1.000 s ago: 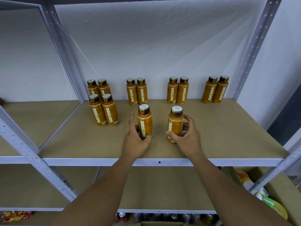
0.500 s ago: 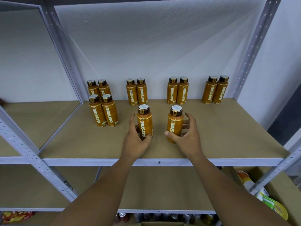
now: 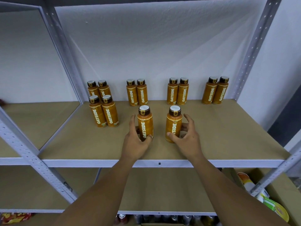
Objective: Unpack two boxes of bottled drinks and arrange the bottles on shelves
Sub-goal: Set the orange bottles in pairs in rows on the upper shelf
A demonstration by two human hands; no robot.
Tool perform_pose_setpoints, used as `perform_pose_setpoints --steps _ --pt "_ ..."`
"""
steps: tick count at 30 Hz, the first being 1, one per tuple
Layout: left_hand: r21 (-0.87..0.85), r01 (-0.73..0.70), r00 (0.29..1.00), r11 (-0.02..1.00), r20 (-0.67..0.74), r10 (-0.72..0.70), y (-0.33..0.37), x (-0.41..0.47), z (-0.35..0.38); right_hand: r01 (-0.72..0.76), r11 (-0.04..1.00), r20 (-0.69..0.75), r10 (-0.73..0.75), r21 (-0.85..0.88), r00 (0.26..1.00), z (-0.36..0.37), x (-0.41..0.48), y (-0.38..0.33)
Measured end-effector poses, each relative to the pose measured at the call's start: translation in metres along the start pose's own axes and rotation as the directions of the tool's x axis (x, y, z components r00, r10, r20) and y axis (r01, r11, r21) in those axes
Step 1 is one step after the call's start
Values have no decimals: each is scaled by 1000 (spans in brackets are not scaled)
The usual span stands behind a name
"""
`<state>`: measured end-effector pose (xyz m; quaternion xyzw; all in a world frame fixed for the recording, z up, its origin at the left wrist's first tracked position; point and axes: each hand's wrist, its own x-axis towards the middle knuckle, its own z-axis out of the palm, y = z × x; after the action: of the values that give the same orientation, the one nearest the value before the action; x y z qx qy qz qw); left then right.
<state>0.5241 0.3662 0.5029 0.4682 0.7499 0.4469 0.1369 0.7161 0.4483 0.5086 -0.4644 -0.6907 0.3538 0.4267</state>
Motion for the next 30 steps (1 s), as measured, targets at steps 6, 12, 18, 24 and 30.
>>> perform_pose_setpoints --steps 6,12,18,24,30 --pt "-22 -11 1000 1000 5 11 1 -1 0 -8 1000 3 8 10 1000 1 1 0" --pt "12 -39 998 999 50 38 3 -2 -1 -9 1000 12 9 7 1000 0 1 0" --pt "17 -53 997 998 52 52 4 -2 -1 12 1000 35 -12 -19 999 2 1 1" --pt "8 -62 997 998 49 61 5 -3 0 19 1000 47 -18 -20 999 2 0 0" --pt "7 -66 996 998 55 65 4 -3 0 13 1000 59 -11 -18 998 2 1 -2"
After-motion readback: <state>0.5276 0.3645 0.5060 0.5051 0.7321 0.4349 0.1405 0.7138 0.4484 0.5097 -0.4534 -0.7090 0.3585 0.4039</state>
